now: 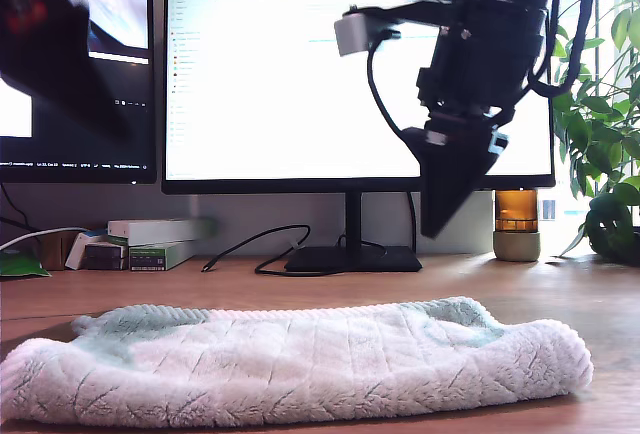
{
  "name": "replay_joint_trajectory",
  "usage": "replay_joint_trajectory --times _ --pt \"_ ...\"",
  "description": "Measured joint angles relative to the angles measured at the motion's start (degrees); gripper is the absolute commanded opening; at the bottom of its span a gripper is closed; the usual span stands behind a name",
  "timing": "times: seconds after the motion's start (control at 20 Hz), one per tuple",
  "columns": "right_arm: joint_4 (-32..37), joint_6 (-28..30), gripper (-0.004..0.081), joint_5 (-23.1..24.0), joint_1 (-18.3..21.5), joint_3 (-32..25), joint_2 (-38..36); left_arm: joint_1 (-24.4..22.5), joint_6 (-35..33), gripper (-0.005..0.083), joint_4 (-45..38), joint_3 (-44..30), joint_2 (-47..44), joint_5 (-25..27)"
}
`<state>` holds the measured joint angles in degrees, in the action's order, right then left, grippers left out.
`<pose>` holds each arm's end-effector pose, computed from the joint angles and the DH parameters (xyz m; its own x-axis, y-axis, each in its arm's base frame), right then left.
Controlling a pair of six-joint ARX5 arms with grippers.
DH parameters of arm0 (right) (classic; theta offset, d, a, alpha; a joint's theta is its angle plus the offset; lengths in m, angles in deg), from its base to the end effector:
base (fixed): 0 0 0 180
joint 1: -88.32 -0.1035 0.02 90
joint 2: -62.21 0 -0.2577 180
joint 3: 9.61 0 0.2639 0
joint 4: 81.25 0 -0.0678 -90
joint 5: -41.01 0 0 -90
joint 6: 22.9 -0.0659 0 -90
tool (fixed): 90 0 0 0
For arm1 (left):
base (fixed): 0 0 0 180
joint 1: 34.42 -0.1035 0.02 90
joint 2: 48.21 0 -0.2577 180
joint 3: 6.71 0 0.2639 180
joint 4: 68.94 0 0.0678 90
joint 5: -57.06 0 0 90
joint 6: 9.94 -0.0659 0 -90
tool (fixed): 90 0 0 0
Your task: Fold the tea towel to a neat square and place it to the right
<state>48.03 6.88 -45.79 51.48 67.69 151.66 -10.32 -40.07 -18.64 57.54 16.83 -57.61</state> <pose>0.2715 0.1988 0.1867 0.3979 0.2283 -0.8886 -0.8557 0.4418 -0.2696 0.2218 -0.1294 0.2341 0.3506 -0.6141 -0.7071 0.8845 0.4654 0.0344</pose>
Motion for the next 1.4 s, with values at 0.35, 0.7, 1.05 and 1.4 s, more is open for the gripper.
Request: replay_joint_trajectory --times 0.35,0.7,1.05,1.4 --pt "14.0 -19.4 -0.0007 -5.7 0.0 0.0 -0.1 0.0 6.2 0.0004 -6.3 0.1 0.0 -3.4" --pt "25.4 -20.0 -0.0007 -4.6 0.0 -9.9 -3.3 -2.9 11.7 0.0004 -20.0 -9.6 -1.3 -3.4" --pt "35.4 -20.7 -0.0007 -5.7 0.0 -24.2 -13.9 -3.1 18.8 0.0004 -29.0 -20.4 -10.6 -5.6" --pt "31.4 -14.6 -0.0007 -12.4 3.2 -26.5 -10.1 2.4 24.5 0.0004 -26.9 -24.0 -7.3 -6.0"
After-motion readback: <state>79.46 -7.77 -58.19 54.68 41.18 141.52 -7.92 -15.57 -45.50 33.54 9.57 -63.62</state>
